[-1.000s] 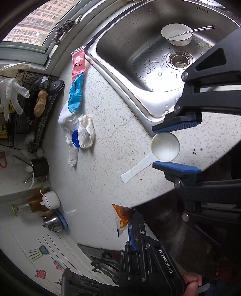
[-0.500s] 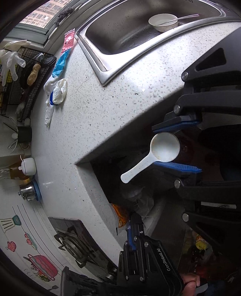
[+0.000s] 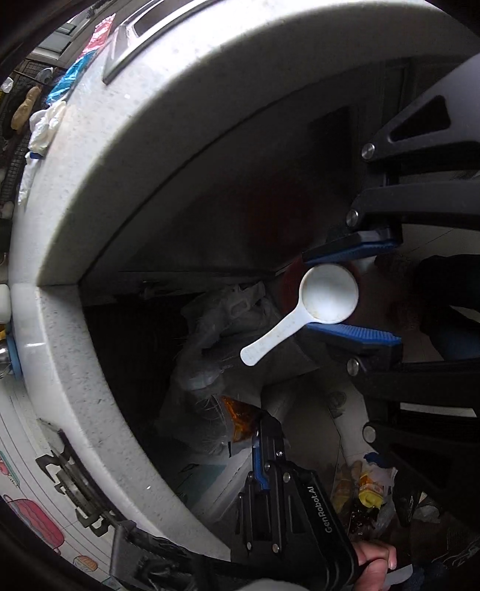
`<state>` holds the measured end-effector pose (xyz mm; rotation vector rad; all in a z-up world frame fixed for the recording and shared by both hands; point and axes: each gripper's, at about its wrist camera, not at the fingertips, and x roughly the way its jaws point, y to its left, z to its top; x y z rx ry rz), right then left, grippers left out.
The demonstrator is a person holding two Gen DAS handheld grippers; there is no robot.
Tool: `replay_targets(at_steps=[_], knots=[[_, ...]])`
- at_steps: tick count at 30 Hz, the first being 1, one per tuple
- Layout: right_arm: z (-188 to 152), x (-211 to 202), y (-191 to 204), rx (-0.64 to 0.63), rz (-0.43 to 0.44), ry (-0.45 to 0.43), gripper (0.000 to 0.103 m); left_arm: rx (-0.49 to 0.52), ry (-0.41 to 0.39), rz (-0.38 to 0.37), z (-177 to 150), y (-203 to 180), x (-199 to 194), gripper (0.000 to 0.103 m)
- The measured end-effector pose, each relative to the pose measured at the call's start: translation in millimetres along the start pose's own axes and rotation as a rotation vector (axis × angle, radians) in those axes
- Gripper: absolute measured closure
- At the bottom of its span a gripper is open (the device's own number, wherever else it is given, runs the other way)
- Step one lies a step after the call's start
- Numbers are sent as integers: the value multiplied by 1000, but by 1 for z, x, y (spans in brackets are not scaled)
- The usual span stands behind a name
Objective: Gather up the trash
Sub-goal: 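Carry the sauce packet and scoop down over the red bin with both grippers, then open the left gripper to drop the sauce packet into the red bin, then open the right gripper to drop the white scoop into the red bin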
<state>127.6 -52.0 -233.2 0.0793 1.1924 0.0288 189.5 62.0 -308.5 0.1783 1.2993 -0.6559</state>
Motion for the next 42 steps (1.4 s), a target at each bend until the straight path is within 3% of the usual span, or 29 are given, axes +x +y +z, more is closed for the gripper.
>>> replay_targets(at_steps=[9, 17, 19, 21, 28, 37, 40, 42], knots=[[-19, 97, -17, 43, -10, 49, 73, 41, 47, -25, -8, 10, 95, 98], [-28, 144, -33, 83, -26, 75, 73, 68, 124, -80, -6, 3, 154, 94], [-31, 146, -35, 88, -30, 75, 73, 76, 146, -80, -5, 0, 161, 87], [-33, 148, -38, 95, -32, 77, 73, 77, 161, -79, -4, -2, 166, 71], [-39, 151, -49, 114, -34, 92, 73, 108, 178, -40, -5, -12, 170, 71], [-37, 158, -41, 69, 0, 106, 73, 43, 159, 8, -12, 6, 170, 70], [-36, 167, -35, 43, 16, 116, 73, 17, 150, 35, -15, 17, 169, 54], [-34, 173, -31, 27, 29, 121, 73, 2, 142, 63, -18, 24, 167, 21]])
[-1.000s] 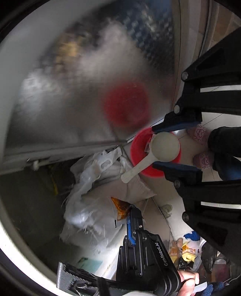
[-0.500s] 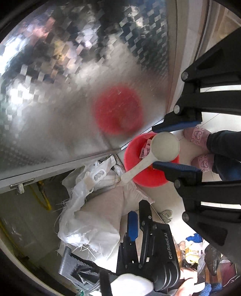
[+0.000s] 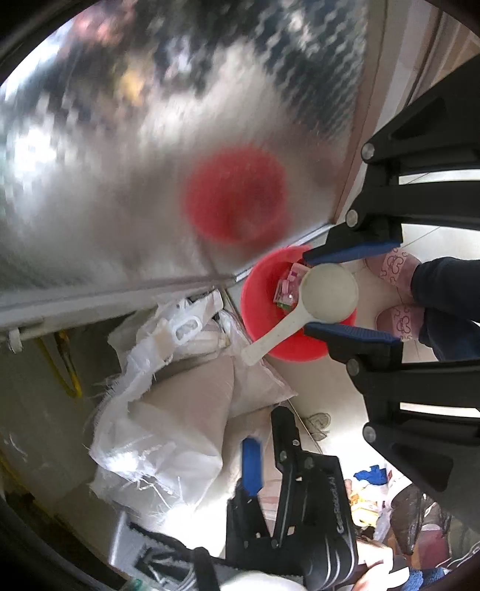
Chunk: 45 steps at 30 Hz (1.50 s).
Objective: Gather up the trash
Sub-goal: 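Open the right gripper to drop the white scoop into the red bin, then raise both tools from the bin back up to the counter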
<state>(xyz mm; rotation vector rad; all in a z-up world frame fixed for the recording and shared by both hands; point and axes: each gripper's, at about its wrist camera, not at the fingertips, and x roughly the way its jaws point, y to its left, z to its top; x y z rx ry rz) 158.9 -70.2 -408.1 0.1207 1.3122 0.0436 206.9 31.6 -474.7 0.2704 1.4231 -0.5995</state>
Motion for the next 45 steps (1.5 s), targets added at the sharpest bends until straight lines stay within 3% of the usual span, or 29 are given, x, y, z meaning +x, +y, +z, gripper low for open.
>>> replay_targets(at_steps=[15, 16, 17, 19, 25, 32, 45], knots=[[8, 28, 35, -100, 43, 53, 73, -124, 38, 15, -24, 40, 15, 19], [8, 30, 36, -103, 38, 57, 66, -124, 40, 19, -25, 41, 15, 19], [8, 31, 38, -104, 37, 57, 49, -122, 42, 22, -26, 41, 15, 19], [6, 29, 39, -104, 29, 46, 28, -121, 39, 23, -28, 40, 14, 19], [0, 14, 39, -95, 18, 21, 24, -109, 22, 13, -31, 34, -5, 19], [3, -30, 44, -105, 32, 8, 19, -111, -7, 19, -37, 20, -67, 19], [19, -173, 65, -148, 47, -125, 3, -102, -134, 64, -45, -3, -223, 19]])
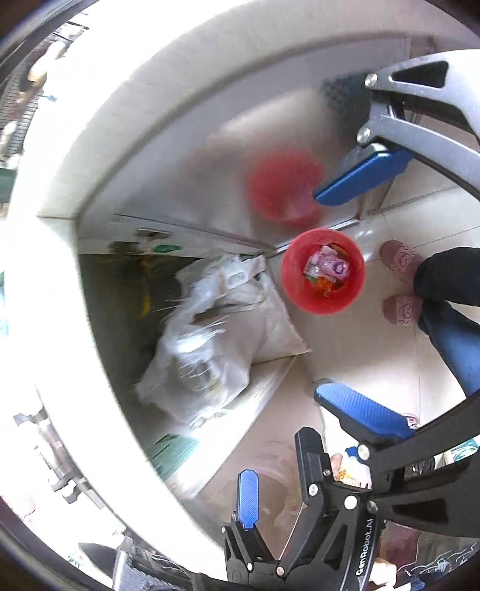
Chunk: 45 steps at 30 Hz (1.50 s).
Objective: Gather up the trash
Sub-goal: 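Raise both tools from the bin back up to the counter, then grasp the blue-and-pink plastic bag at its middle with the right gripper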
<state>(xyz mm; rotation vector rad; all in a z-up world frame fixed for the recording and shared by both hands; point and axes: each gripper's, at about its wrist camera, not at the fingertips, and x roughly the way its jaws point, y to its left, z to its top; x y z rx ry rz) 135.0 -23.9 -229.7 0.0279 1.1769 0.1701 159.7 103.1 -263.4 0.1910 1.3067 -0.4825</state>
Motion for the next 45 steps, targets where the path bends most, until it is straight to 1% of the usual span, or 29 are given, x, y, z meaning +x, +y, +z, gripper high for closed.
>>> replay_targets(at_steps=[2, 5, 8, 11, 14, 21, 25, 29, 39, 45], knots=[[5, -16, 3, -11, -5, -26, 1, 0, -18, 1, 4, -1, -17, 19], [14, -36, 7, -23, -23, -55, 1, 0, -43, 7, 9, -2, -39, 19], [21, -53, 6, -23, -70, -78, 1, 1, -62, 8, 18, -2, -60, 19], [30, -68, 2, 4, -97, -98, 1, 3, -98, 21, 27, -8, -79, 19], [38, -82, -5, 35, -124, -127, 1, 12, -117, 25, 39, -14, -94, 19], [58, -107, -24, 99, -165, -179, 1, 55, -168, 24, 77, -28, -115, 19], [71, -117, -41, 129, -197, -206, 1, 92, -184, 13, 106, -43, -123, 19], [82, -129, -67, 171, -223, -230, 1, 139, -204, 12, 138, -63, -124, 19], [123, -144, -152, 264, -281, -268, 1, 257, -229, -17, 249, -123, -116, 19], [148, -145, -205, 328, -297, -276, 1, 294, -230, -22, 313, -157, -104, 19]])
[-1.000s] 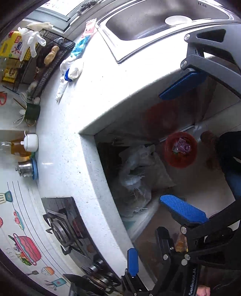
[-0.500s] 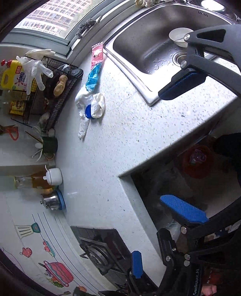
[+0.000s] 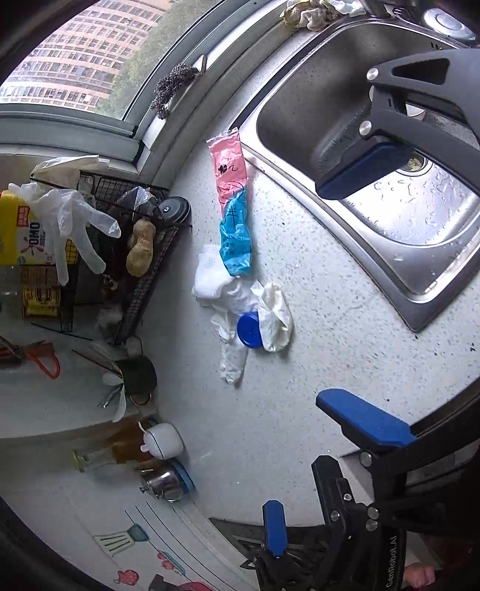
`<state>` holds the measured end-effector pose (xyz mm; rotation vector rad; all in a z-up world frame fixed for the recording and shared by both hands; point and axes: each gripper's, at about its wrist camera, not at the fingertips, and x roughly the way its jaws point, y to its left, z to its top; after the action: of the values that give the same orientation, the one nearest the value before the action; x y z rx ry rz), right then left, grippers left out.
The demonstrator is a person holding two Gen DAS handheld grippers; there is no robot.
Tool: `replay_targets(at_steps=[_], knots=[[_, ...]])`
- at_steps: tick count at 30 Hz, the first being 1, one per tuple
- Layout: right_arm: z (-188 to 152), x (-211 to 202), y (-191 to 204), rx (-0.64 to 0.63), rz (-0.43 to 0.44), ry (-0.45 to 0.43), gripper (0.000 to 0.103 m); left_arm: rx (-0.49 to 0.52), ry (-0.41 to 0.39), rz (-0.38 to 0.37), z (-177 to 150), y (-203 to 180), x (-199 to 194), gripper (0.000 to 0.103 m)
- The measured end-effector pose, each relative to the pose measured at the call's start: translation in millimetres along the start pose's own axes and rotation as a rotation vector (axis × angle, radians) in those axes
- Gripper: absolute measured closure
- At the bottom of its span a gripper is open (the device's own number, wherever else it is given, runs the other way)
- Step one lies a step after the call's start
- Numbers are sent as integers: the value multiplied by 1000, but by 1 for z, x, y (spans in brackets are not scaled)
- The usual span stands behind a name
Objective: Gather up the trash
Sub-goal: 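Grasp the blue-and-pink plastic bag at its middle with the right gripper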
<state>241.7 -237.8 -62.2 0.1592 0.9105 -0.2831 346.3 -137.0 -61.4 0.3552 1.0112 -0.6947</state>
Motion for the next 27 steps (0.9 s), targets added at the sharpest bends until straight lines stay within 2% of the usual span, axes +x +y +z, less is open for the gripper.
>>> replay_targets(at_steps=[8, 17, 27], knots=[[39, 37, -46, 44, -18, 35, 1, 43, 31, -22, 70, -18, 48, 19], [65, 74, -86, 178, -48, 95, 1, 124, 61, -34, 138, -26, 97, 19], [78, 113, -108, 317, -90, 190, 1, 195, 119, -53, 180, -20, 147, 19]])
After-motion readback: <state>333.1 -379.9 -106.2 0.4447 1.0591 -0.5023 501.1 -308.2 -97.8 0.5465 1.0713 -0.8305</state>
